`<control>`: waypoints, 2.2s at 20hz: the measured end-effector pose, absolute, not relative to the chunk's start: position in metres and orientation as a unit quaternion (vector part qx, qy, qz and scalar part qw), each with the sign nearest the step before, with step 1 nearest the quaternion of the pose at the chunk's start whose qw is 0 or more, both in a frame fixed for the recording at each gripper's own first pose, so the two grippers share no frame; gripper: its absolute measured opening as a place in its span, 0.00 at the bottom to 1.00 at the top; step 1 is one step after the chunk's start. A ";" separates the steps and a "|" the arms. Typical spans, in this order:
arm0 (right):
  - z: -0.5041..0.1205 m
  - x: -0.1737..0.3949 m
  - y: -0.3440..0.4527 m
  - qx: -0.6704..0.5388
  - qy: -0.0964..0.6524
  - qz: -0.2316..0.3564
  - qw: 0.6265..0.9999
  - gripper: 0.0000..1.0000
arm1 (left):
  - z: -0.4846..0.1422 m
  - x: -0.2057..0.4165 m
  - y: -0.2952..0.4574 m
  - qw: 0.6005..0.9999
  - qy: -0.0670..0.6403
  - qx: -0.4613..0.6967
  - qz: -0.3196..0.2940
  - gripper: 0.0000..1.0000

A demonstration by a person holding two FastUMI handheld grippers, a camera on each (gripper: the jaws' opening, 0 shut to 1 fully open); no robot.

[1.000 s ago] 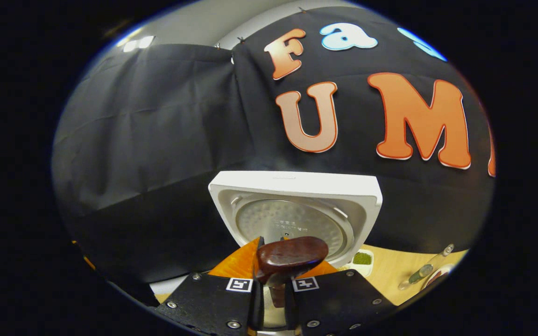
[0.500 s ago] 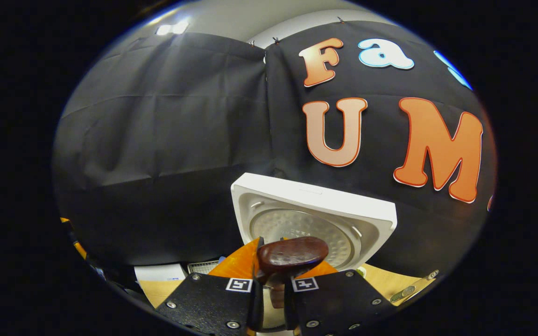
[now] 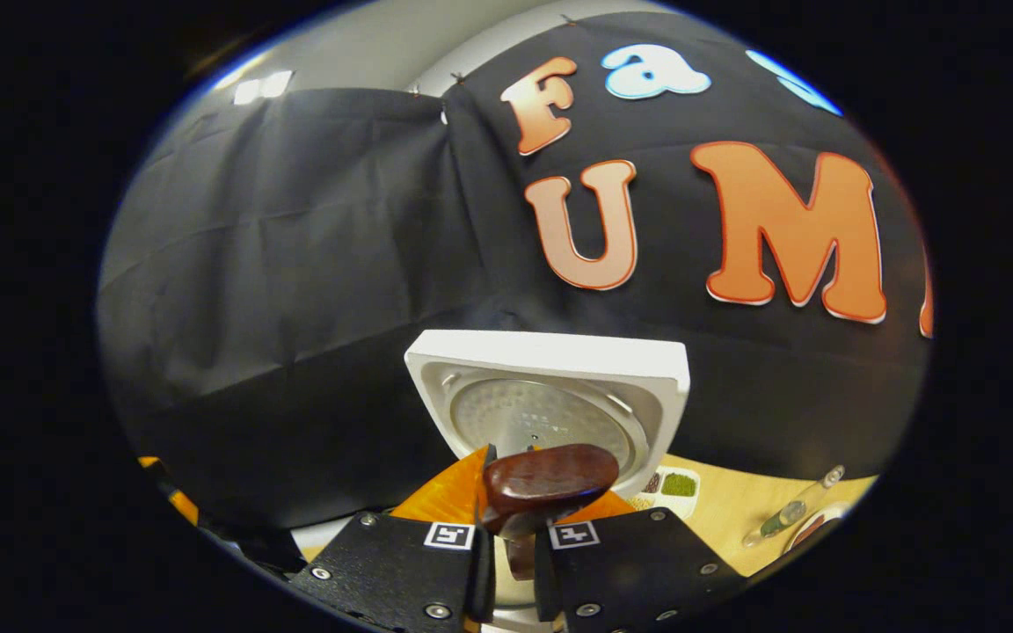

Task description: Close the left gripper, press the button to open the rice cooker; take a wooden spoon from the chopstick holder with the right hand, scoop a spoonful of rice and pour it into the rice cooker, then put the wooden spoon back into the chopstick holder.

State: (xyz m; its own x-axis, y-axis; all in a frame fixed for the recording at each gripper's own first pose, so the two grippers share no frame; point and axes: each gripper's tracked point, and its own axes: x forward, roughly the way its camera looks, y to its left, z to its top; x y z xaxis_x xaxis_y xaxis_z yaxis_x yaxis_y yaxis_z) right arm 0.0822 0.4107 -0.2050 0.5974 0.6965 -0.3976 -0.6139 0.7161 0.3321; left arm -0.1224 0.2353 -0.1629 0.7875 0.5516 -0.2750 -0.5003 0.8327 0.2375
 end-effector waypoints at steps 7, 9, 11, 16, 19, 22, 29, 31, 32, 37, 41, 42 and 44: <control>-0.200 0.063 0.296 0.141 0.267 0.314 0.900 0.17 | -0.159 -0.105 0.191 0.953 0.172 0.075 0.237 0.96; -0.214 0.056 0.253 0.129 0.275 0.288 0.908 0.17 | -0.160 -0.099 0.181 0.955 0.176 0.071 0.228 1.00; -0.222 0.052 0.211 0.130 0.281 0.258 0.915 0.17 | -0.160 -0.095 0.161 0.958 0.179 0.068 0.212 1.00; -0.236 0.029 0.110 0.152 0.285 0.186 0.928 0.17 | -0.158 -0.076 0.109 0.967 0.177 0.070 0.168 0.98; -0.246 0.009 0.055 0.156 0.293 0.148 0.932 0.17 | -0.162 -0.063 0.079 0.971 0.178 0.064 0.144 1.00; -0.256 -0.010 0.002 0.170 0.298 0.108 0.933 0.18 | -0.171 -0.048 0.053 0.975 0.176 0.058 0.122 1.00; -0.310 -0.056 -0.096 0.192 0.327 0.011 0.925 0.17 | -0.175 -0.033 -0.008 0.978 0.184 0.052 0.079 0.96; -0.331 -0.069 -0.106 0.199 0.333 -0.005 0.922 0.18 | -0.174 -0.031 -0.017 0.978 0.184 0.056 0.075 1.00; -0.341 -0.076 -0.109 0.199 0.340 -0.011 0.919 0.18 | -0.174 -0.030 -0.019 0.978 0.186 0.059 0.073 1.00; -0.377 -0.096 -0.131 0.236 0.334 -0.050 0.911 0.18 | -0.168 -0.035 -0.031 0.977 0.189 0.071 0.064 1.00; -0.394 -0.103 -0.128 0.250 0.330 -0.075 0.907 0.19 | -0.170 -0.033 -0.027 0.977 0.193 0.073 0.060 1.00; -0.399 -0.106 -0.126 0.253 0.334 -0.078 0.905 0.19 | -0.170 -0.030 -0.025 0.977 0.192 0.070 0.059 0.96; -0.405 -0.110 -0.122 0.259 0.340 -0.082 0.900 0.22 | -0.169 -0.027 -0.019 0.978 0.191 0.066 0.059 0.96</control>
State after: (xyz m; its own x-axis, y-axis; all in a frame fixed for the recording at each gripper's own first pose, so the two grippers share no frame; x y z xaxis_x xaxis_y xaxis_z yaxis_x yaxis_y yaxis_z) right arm -0.1099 -0.1223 -0.4051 0.7558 0.0289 -0.6542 0.3230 0.8526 0.4108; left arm -0.0269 -0.0189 -0.1694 0.9200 0.1411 -0.3655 -0.0909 0.9843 0.1512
